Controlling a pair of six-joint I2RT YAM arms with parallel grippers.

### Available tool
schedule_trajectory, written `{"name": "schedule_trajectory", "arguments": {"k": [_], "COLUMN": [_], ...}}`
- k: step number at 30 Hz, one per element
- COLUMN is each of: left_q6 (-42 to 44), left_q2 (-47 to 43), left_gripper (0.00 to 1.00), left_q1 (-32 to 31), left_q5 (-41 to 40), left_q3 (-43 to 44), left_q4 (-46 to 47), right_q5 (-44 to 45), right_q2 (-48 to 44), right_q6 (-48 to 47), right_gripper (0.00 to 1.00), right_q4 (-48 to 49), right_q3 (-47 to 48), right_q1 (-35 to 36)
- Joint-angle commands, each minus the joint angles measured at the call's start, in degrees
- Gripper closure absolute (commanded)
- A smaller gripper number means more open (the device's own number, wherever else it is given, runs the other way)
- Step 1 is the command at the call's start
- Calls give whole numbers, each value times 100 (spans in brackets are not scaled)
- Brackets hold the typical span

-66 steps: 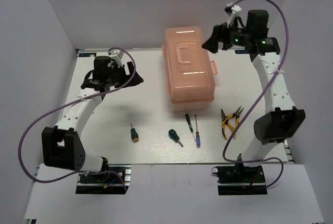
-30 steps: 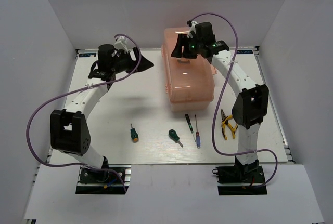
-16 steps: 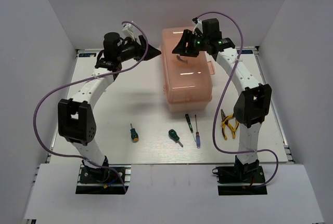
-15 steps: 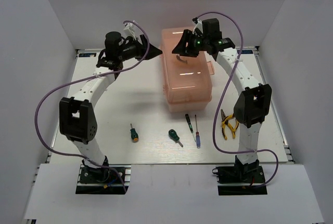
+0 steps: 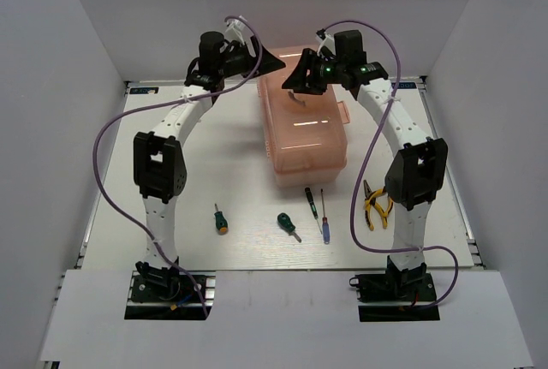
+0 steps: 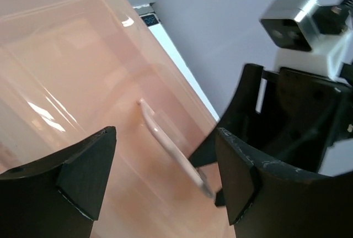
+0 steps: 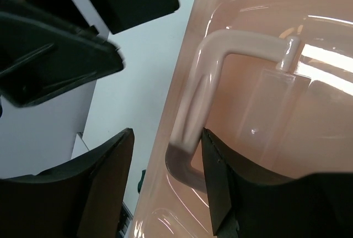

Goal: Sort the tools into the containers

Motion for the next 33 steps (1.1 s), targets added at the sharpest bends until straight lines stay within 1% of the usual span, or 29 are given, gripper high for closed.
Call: {"name": "schedule_trajectory", "arguments": {"k": [1, 2, 6, 8, 10, 11, 13, 15, 16, 17, 19, 20, 21, 22, 23, 24, 25, 26, 28, 30, 31, 32, 33], "left_q6": [-149, -201, -263, -263, -324, -324, -447, -447, -447, -447, -395, -395, -395, -395, -395, -395, -395, -395, -395, -342, -290, -289, -289], "left_q2": [216, 374, 507, 560, 560, 613, 613, 675, 675, 675, 596, 595, 517, 516, 516, 516, 516, 516, 516, 516, 516, 516, 516], "left_gripper": [18, 18, 19, 19, 19, 19, 19, 20, 20, 20, 20, 21, 23, 23, 24, 24, 26, 27, 28, 29, 31, 31, 32], "left_q1": [-110, -111, -234, -287, -392, -392, -444, -445, -445, -445, -445, -445, -445, -445, -445, -445, -445, -497, -498, -498, -498, -498, -498], "left_q5": [-11, 76, 288, 438, 578, 578, 683, 684, 684, 623, 561, 561, 561, 509, 508, 508, 508, 508, 508, 455, 394, 394, 394], "left_q3": [677, 774, 775, 775, 775, 775, 845, 950, 1003, 1003, 811, 723, 661, 591, 590, 590, 538, 538, 538, 538, 616, 617, 669], "left_q4": [-723, -872, -1075, -1076, -1128, -1128, -1049, -1128, -1268, -1321, -1383, -1322, -1322, -1322, -1322, -1322, -1409, -1479, -1533, -1699, -1769, -1822, -1901], "right_q5": [-488, -497, -497, -488, -497, -497, -540, -602, -663, -672, -489, -357, -234, 254, 329, 617, 933, 1119, 1339, 1489, 1490, 1507, 1507], "right_q2": [-100, -91, -74, -47, -29, -29, -56, -108, -187, -248, -564, -835, -977, -1501, -1680, -1856, -1997, -2398, -2699, -2815, -2807, -2772, -2554], "right_q6": [89, 89, 63, 46, 11, 19, -7, -95, -156, -453, -709, -1119, -1202, -1420, -1492, -1571, -1737, -1782, -2044, -2117, -2221, -2248, -2257], "right_gripper": [43, 41, 41, 41, 39, 39, 36, 36, 34, 34, 34, 36, 39, 47, 50, 55, 60, 66, 68, 68, 68, 68, 66], "right_q4": [318, 318, 344, 327, 327, 327, 335, 257, 230, 152, -251, -375, -498, -291, -201, -96, 96, 255, 361, 318, 274, 170, 99], "right_q3": [63, 54, 63, 54, 28, -7, -60, -77, -95, -95, -191, -279, -393, -1107, -1349, -1778, -1965, -2376, -2538, -2758, -2793, -2863, -2872], "right_q1": [32, 6, -3, -12, -12, -21, -29, -47, -56, -64, -178, -196, -353, -433, -590, -722, -880, -952, -1223, -1338, -1539, -1576, -1646]}}
